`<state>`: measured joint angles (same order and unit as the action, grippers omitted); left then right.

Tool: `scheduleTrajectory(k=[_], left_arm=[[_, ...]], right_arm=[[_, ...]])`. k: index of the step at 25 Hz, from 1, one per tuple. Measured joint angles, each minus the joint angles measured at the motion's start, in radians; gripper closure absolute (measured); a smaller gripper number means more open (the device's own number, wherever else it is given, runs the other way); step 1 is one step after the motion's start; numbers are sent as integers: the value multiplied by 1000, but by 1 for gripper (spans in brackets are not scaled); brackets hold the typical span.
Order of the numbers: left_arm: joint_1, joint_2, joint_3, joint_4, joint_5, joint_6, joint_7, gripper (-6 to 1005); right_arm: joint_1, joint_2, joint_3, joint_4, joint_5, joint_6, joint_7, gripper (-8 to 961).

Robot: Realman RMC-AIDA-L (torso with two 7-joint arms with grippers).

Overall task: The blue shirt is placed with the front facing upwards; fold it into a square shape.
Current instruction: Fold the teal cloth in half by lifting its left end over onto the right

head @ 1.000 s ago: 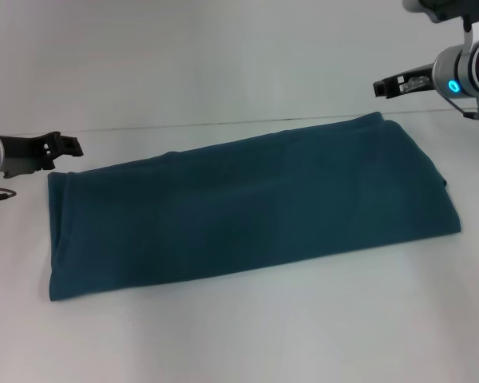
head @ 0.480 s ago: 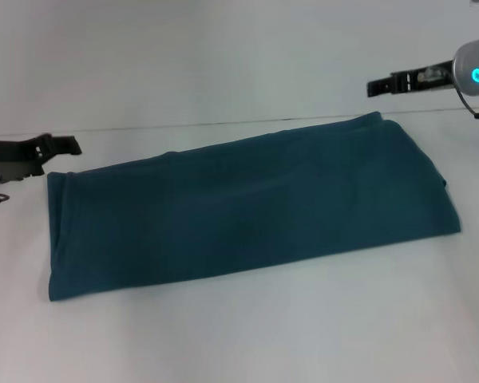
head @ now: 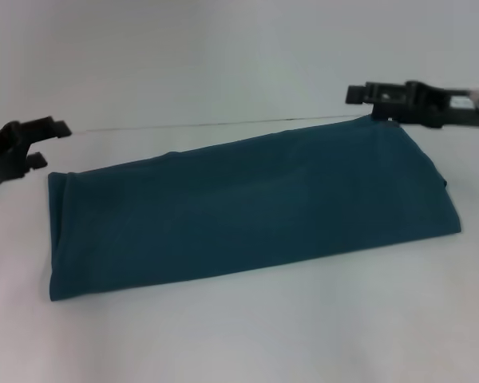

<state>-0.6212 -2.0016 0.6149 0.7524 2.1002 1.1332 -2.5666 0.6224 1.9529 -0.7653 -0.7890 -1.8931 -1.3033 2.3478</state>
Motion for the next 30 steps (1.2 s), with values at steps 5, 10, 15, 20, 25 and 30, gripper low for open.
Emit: scheduleTrajectory(k=[5,10,15,20,25,30], left_arm=[[56,-4,-116,-40,-25,152,85,204],[111,-8,-139,-59,-18,202,104,204],[130,-13,-137,-59,5,205,94,204],[121,-14,-122,-52,24,196,202,204],[102,-16,-114,-67,26,148,335,204],[88,-20,-114,-133,58,59,93,204]], right_arm=[[-105,2,34,53,103,-194,-128,56],[-195,12,64,108,104,-239,-212,56],[-239,13,64,127,94,-245,-251,56],[-248,11,67,129,59,-245,-285,56],[-248,10,69,130,52,-228,-299,56],[-242,13,69,139,52,-224,-300,56]])
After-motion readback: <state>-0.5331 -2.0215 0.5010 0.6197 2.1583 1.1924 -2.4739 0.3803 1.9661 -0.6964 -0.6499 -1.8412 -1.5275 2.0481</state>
